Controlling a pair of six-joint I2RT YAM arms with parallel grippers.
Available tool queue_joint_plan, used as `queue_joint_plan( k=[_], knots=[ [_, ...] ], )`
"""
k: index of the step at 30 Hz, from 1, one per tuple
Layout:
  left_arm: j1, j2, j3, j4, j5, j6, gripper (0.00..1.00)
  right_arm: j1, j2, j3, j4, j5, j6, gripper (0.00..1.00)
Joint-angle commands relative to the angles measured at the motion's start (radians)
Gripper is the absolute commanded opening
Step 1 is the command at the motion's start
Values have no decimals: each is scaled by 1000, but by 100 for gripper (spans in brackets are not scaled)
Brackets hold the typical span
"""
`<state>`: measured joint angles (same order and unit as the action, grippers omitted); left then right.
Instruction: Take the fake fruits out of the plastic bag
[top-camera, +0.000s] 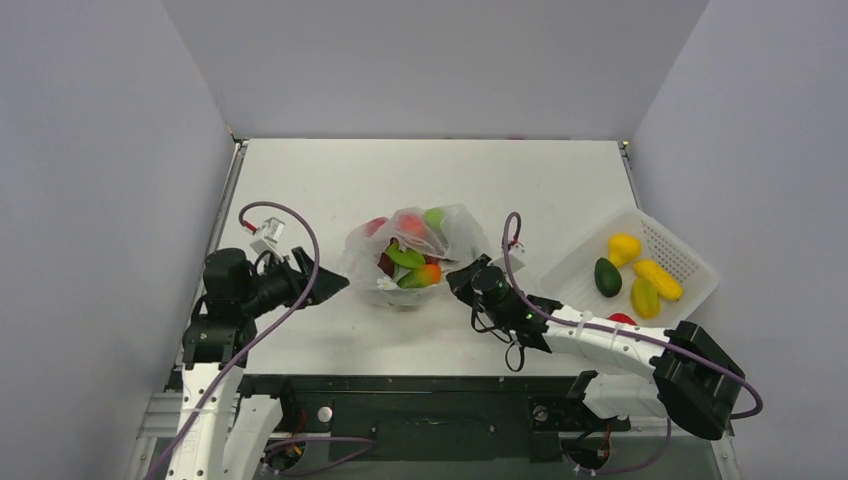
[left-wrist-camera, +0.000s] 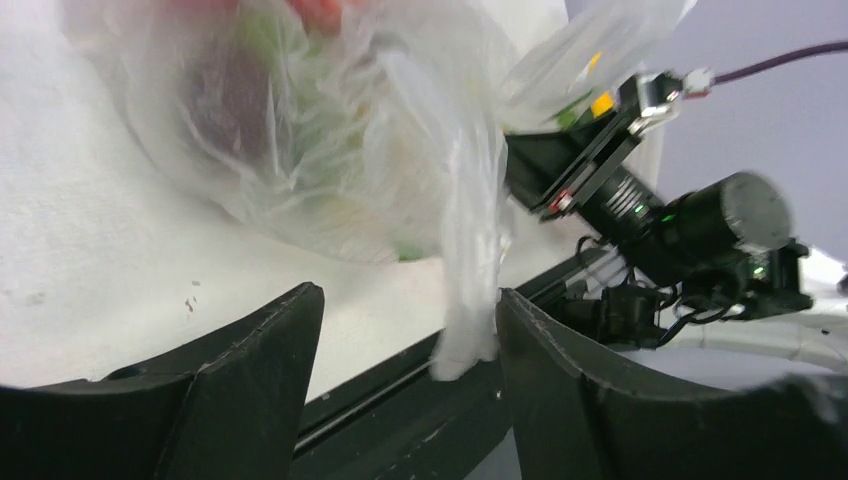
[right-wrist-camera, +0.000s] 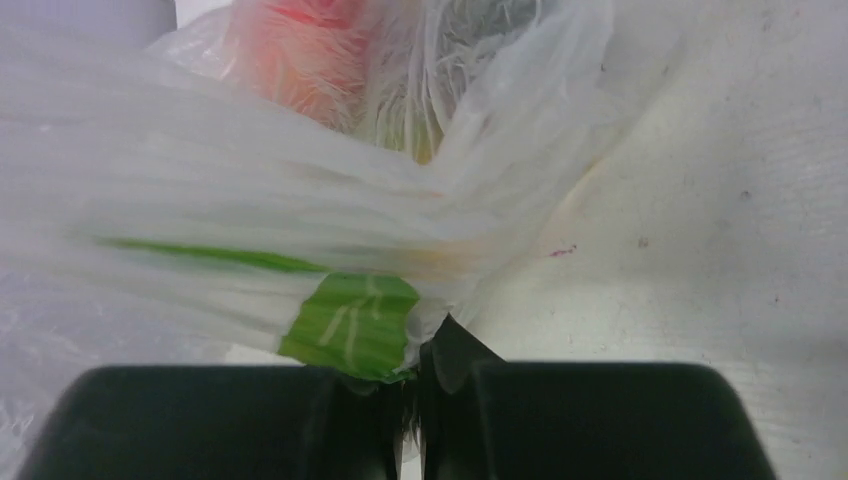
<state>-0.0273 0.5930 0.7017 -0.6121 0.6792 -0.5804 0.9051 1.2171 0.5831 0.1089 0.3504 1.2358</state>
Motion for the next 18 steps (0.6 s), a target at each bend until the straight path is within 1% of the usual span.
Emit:
queue_joint_plan(
  k=[1, 2, 5, 6, 7, 8, 9, 10, 11, 12, 13, 14, 15, 17, 18],
  knots=[
    [-6, 29, 233, -34, -103, 97, 64, 24, -28, -61, 97, 7, -31, 0],
    [-7, 51, 272, 5, -103, 91, 66, 25, -43, -71, 102, 5, -50, 0],
    [-34, 110, 317, 116, -72, 67, 69, 26, -76, -108, 115, 0, -77, 0],
    [-52, 156, 343, 150, -85, 71, 69, 26, -92, -112, 118, 1, -88, 0],
    [-103, 183, 358, 156, -102, 95, 71, 26, -100, -118, 117, 2, -93, 0],
    [-142, 249, 402, 149, -163, 119, 73, 26, -111, -121, 118, 2, -101, 0],
    [-229, 324, 428, 135, -200, 176, 75, 25, -115, -123, 119, 0, -105, 0],
    [-279, 364, 486, 100, -289, 212, 76, 25, -122, -124, 119, -2, -109, 0],
    [-379, 452, 516, 76, -336, 287, 78, 26, -124, -124, 121, -4, -109, 0],
    [-458, 493, 581, 25, -413, 321, 78, 26, -127, -125, 125, -4, -110, 0],
    [-490, 581, 612, 2, -445, 380, 79, 26, -128, -126, 126, -3, -108, 0],
    [-532, 622, 673, -42, -493, 403, 79, 27, -130, -126, 126, 0, -107, 0],
    [-545, 703, 734, -66, -517, 438, 79, 27, -130, -126, 128, 0, -105, 0],
    [-567, 811, 821, -164, -567, 479, 79, 28, -131, -126, 129, 1, -102, 0],
    [-577, 841, 843, -185, -583, 512, 79, 28, -131, -126, 130, -1, -100, 0]
  ],
)
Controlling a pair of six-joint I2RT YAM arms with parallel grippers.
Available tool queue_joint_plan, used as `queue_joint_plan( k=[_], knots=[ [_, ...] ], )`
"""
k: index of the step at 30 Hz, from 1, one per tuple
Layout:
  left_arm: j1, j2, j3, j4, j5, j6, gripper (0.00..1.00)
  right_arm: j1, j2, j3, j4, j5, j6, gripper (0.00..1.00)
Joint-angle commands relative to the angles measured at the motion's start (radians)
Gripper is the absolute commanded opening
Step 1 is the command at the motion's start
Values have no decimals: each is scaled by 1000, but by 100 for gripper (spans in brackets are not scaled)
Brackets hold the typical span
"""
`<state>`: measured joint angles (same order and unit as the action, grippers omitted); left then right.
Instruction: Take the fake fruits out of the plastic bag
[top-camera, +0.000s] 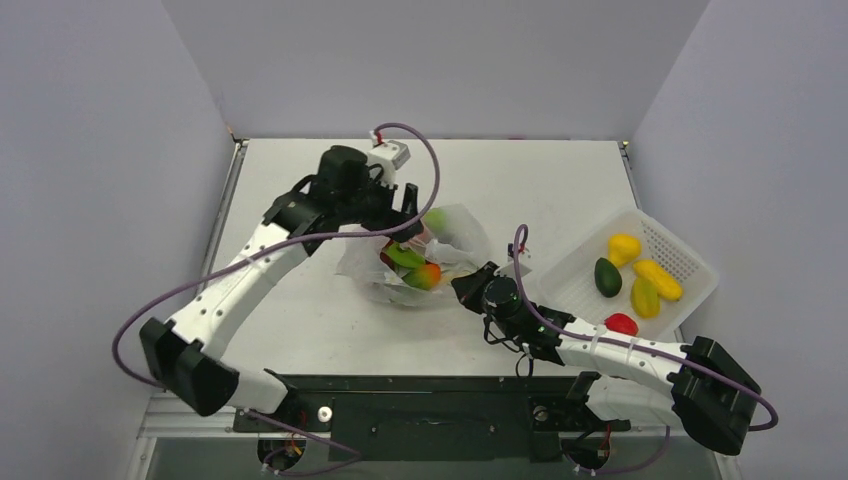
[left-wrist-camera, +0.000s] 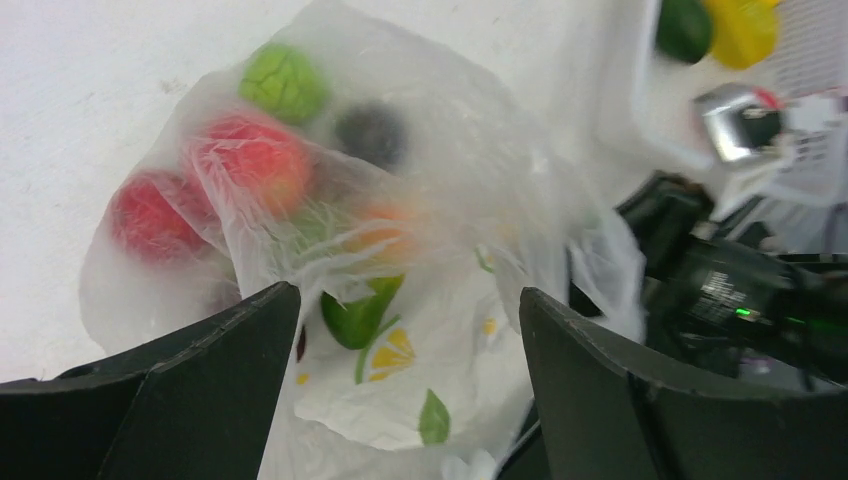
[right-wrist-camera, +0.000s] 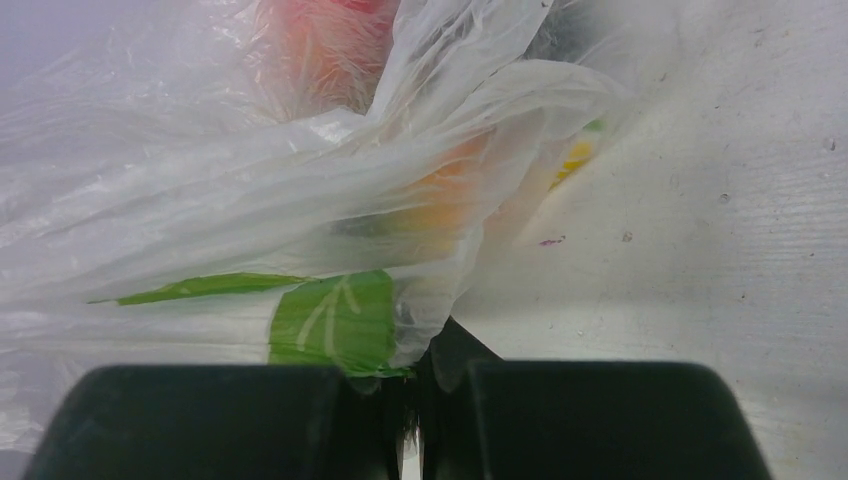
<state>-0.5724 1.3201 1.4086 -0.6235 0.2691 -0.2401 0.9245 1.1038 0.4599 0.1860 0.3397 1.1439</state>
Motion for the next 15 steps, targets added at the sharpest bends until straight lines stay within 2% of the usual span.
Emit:
queue_joint_plan(
  k=[1, 4, 5, 7, 12, 15],
  knots=[
    [-35, 167, 175, -210, -216, 188, 79, 9, -17, -2, 52, 9, -9, 0],
    [-79, 243, 208, -252, -363, 288, 79, 9, -17, -1, 47, 11, -11, 0],
    [-99, 249, 199, -244, -447, 300, 79, 10, -17, -1, 43, 14, -11, 0],
    [-125, 245, 166, -203, -525, 316, 79, 10, -15, -1, 38, 16, -11, 0],
    [-154, 199, 37, -109, -629, 367, 83, 9, -4, 3, 24, 16, -13, 0],
    [-158, 176, -28, -52, -630, 383, 85, 10, 1, 5, 14, 15, -14, 0]
  ],
)
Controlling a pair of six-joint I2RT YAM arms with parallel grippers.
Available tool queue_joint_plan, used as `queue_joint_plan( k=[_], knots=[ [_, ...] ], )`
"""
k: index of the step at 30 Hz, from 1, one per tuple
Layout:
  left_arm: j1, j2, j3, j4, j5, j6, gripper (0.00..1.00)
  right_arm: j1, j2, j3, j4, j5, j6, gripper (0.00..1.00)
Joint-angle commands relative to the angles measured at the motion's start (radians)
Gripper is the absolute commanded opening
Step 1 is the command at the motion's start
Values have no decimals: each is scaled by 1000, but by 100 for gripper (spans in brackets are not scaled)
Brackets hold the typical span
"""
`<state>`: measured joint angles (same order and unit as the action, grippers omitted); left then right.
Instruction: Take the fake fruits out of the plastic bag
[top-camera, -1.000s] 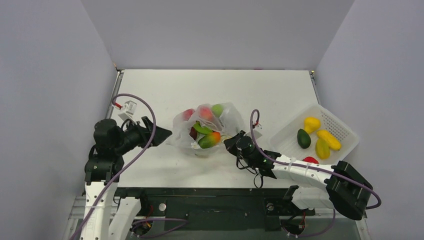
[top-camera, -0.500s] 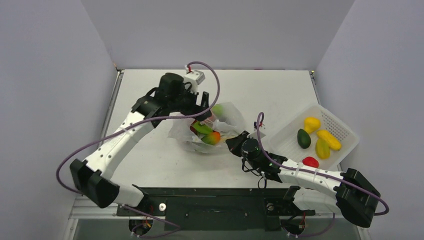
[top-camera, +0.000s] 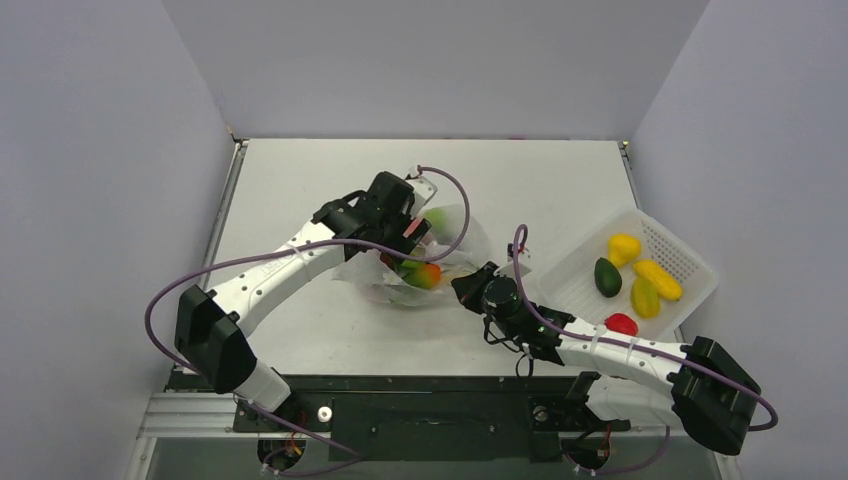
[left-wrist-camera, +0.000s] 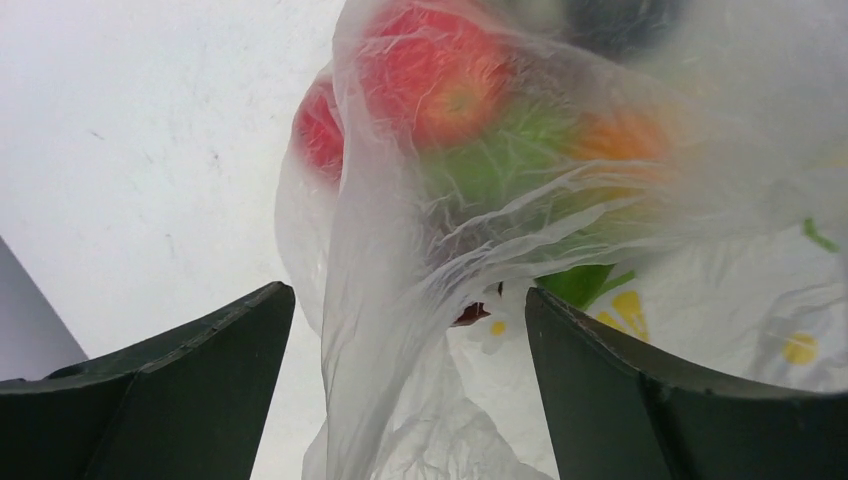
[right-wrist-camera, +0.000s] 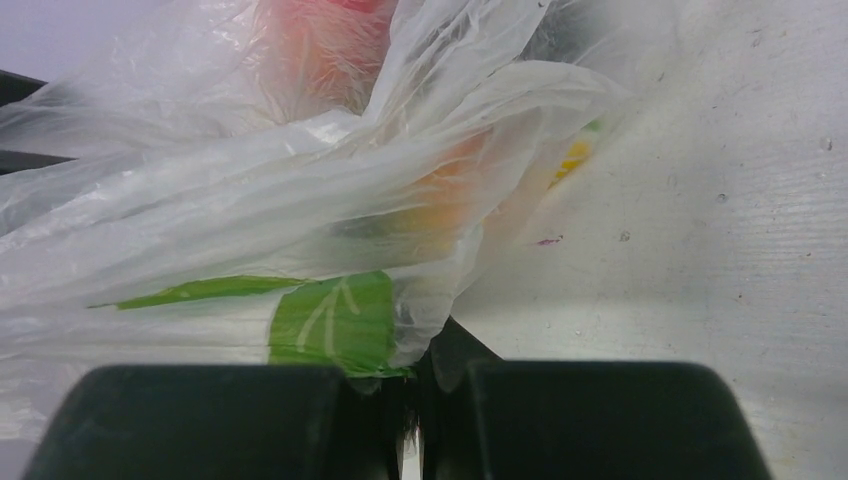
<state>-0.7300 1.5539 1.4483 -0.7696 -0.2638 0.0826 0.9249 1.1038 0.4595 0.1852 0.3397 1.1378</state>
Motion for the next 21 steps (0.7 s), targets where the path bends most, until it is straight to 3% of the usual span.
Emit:
queue_joint_plan(
  k=[1, 3, 5, 6, 8, 14, 18, 21],
  knots=[
    [0, -69, -101, 126, -78, 63, 85, 9, 2, 5, 13, 16, -7, 0],
    [1, -77, -146, 181, -64, 64, 82, 10, 6, 9, 9, 18, -9, 0],
    [8, -75, -160, 216, -54, 50, 68, 15, 17, 13, 13, 18, -13, 0],
    [17, -71, -153, 216, -47, 29, 45, 18, 20, 13, 17, 19, -15, 0],
    [34, -70, -140, 233, -38, 2, 21, 34, 39, 6, 37, 24, -27, 0],
    [111, -146, -161, 288, 118, -73, 1, 74, 143, -86, 234, -85, -126, 0],
    [182, -183, -184, 313, 296, -157, 0, 128, 245, -151, 338, -60, -139, 0],
    [194, -195, -191, 327, 375, -176, 0, 163, 354, -215, 528, -74, -113, 0]
  ],
)
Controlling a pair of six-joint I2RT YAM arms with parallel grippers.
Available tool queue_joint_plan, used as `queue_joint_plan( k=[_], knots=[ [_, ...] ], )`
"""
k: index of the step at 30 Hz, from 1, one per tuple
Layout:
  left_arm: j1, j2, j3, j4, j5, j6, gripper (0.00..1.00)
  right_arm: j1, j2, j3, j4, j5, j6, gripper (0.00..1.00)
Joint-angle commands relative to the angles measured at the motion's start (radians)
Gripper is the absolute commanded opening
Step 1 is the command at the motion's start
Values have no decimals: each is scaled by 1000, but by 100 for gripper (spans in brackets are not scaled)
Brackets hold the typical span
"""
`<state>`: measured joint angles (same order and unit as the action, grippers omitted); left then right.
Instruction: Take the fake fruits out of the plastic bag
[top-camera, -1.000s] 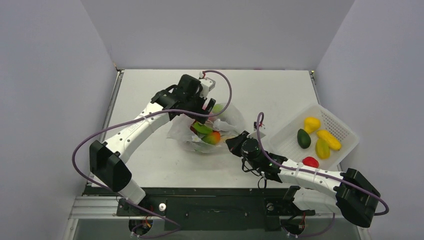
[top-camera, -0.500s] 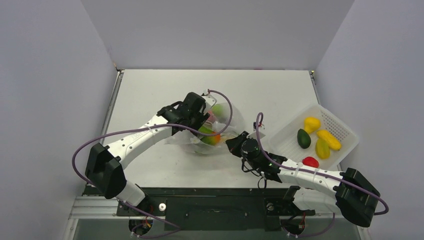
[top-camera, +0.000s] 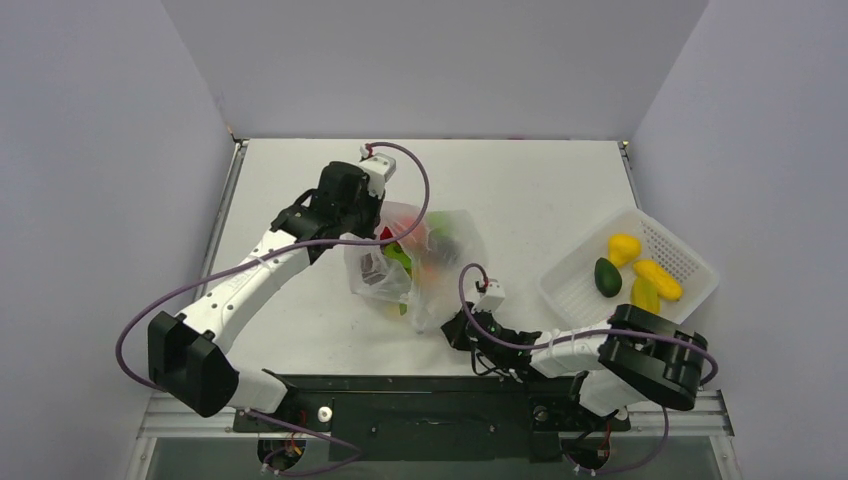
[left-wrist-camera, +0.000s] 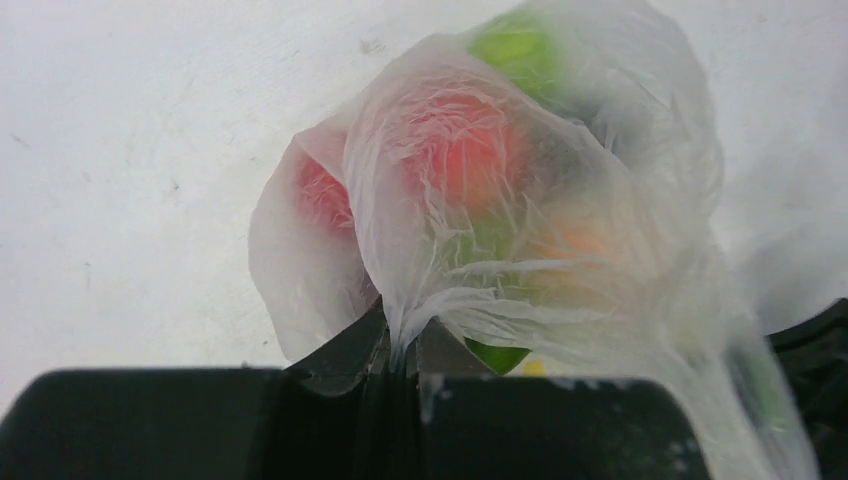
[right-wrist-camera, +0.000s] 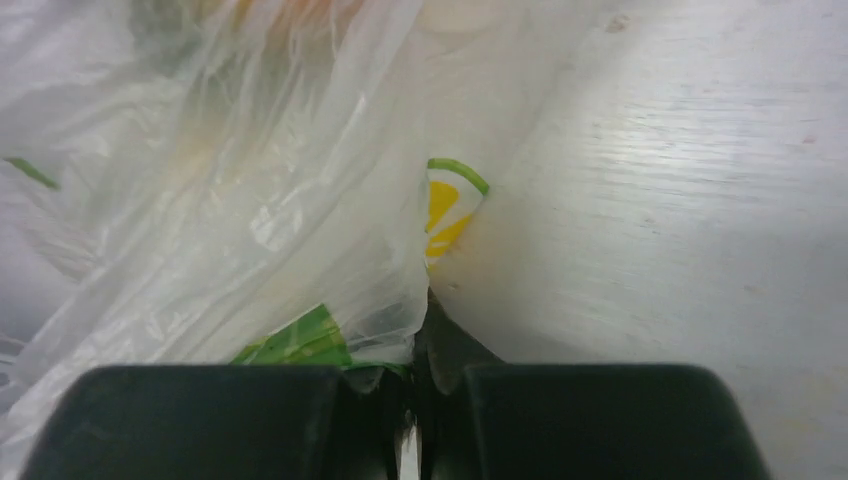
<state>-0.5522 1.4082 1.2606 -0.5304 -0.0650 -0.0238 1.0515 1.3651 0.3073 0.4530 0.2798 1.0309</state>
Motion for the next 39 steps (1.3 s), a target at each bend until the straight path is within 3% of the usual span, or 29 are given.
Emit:
queue_joint_plan(
  k=[1, 2, 4, 9, 13, 20, 26, 33, 39],
  knots=[
    [16, -53, -7, 91, 199, -72, 0, 37, 105, -69, 289, -24, -4, 0],
    [12, -53, -8, 91, 207, -71, 0, 39, 101, -68, 300, -30, -7, 0],
    [5, -51, -5, 88, 223, -69, 0, 52, 58, -40, 223, -12, -35, 9],
    [-1, -56, -9, 92, 229, -64, 0, 155, -121, 86, -152, 216, -129, 46],
    [-9, -48, 2, 74, 224, -60, 0, 220, -215, 154, -388, 366, -148, 63],
    [-20, -52, -4, 79, 238, -59, 0, 392, -319, 242, -664, 637, -199, 77],
    [-24, -43, 8, 71, 254, -66, 0, 541, -252, 399, -882, 939, -159, 82],
    [-35, -40, -6, 82, 252, -51, 0, 529, -115, 558, -853, 1003, -330, 93],
    [-49, -26, 1, 66, 252, -41, 0, 349, 9, 663, -829, 972, -386, 93]
  ],
)
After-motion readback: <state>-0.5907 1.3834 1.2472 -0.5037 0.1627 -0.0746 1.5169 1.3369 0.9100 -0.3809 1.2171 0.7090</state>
